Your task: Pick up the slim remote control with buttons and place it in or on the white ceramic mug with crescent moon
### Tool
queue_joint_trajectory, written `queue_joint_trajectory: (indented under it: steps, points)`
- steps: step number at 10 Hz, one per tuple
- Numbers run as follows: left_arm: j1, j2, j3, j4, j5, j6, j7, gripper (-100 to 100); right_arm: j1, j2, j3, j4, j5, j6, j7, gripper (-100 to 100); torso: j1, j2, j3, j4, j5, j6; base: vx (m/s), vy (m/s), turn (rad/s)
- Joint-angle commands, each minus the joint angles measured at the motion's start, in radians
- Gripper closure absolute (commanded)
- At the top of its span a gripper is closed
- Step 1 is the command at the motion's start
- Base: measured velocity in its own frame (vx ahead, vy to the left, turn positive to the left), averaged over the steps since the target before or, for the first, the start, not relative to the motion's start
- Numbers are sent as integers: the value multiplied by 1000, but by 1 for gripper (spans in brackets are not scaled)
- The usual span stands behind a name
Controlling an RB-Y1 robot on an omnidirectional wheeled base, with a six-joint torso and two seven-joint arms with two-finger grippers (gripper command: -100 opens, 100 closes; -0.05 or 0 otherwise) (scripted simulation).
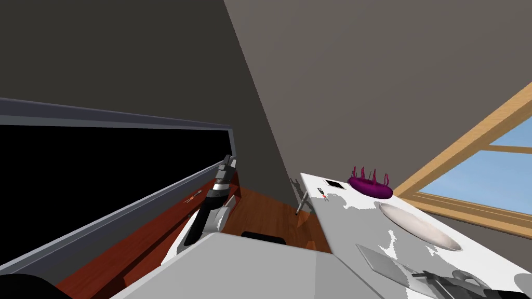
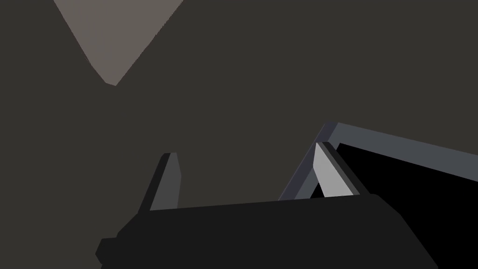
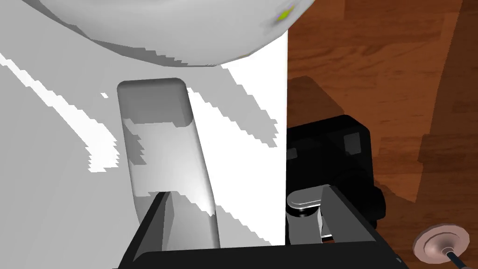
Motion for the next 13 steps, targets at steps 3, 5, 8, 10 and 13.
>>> queue_joint_trajectory:
  steps: [3,5,8,10,13]
  points:
    - [0,0,0,0,0,0,0,0,-14,21,8,-6,34,-24,11,-100,0,3,2,1,0,1,177,-13,73]
    - [0,0,0,0,0,0,0,0,-11,59,17,6,47,-11,18,-100,2,15,8,3,0,2,17,-4,48]
    - [0,0,0,0,0,0,0,0,-7,104,28,22,62,8,27,-100,1,19,11,4,0,2,6,-10,63]
    - [0,0,0,0,0,0,0,0,-3,92,23,19,50,4,32,100,2,19,11,5,0,2,0,-3,-4]
    - [0,0,0,0,0,0,0,0,-3,92,24,19,50,3,32,100,2,19,11,5,0,1,0,0,0]
